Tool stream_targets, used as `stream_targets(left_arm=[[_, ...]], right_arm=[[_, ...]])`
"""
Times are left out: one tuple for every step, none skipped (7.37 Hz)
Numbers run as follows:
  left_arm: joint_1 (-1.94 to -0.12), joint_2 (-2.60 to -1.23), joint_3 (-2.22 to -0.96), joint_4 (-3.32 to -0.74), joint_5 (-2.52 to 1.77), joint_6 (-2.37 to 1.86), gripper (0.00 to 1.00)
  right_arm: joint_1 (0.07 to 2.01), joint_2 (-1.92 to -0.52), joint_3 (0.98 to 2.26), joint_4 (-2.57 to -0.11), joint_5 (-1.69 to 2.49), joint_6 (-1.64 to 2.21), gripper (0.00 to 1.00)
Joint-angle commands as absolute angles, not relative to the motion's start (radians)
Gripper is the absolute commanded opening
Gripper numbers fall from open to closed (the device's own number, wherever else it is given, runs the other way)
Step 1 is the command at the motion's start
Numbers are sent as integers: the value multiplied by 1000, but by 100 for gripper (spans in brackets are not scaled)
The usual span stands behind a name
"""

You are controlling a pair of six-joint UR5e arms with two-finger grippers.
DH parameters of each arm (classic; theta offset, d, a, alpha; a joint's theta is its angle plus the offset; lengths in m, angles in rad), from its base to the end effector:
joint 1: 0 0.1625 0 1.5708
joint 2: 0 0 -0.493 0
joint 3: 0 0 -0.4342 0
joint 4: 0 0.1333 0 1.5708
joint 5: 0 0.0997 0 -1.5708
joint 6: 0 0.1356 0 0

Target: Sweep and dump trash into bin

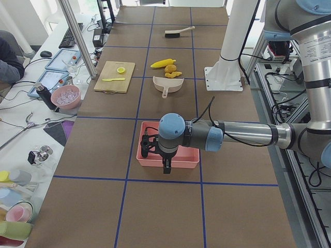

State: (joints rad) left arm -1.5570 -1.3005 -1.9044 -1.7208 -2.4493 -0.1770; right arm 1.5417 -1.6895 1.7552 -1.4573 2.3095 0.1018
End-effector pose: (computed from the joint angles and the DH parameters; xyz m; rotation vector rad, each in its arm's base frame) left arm -0.0232 -0.4178 0.6736 0.1151 0.8899 -0.0584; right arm 0.0277 -0.4919 0.7044 0.1224 -0.7461 0.0030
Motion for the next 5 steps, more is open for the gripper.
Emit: stream_targets(left_arm=[[-1557, -1296, -1922, -1740, -2450, -178, 98], [-1552, -1299, -1925, -1746, -2454, -176, 98], [-1504, -1298, -1977, -1761, -2463, -178, 98], [-1421, -1313, -2014, -1764, -2461, -176, 98], [-1335, -1366, -2022, -1764, -2456, -176, 98]], right_arm=[[1542, -1697, 1758, -1456, 2301, 103, 100], [1542, -1683, 1773, -1456, 2299, 112, 100], [1542, -1680, 1784, -1457, 2316, 153, 100], [1536, -1693, 1837, -1459, 2344, 229, 100], [1493, -1742, 1901, -1421, 2368, 315, 100]])
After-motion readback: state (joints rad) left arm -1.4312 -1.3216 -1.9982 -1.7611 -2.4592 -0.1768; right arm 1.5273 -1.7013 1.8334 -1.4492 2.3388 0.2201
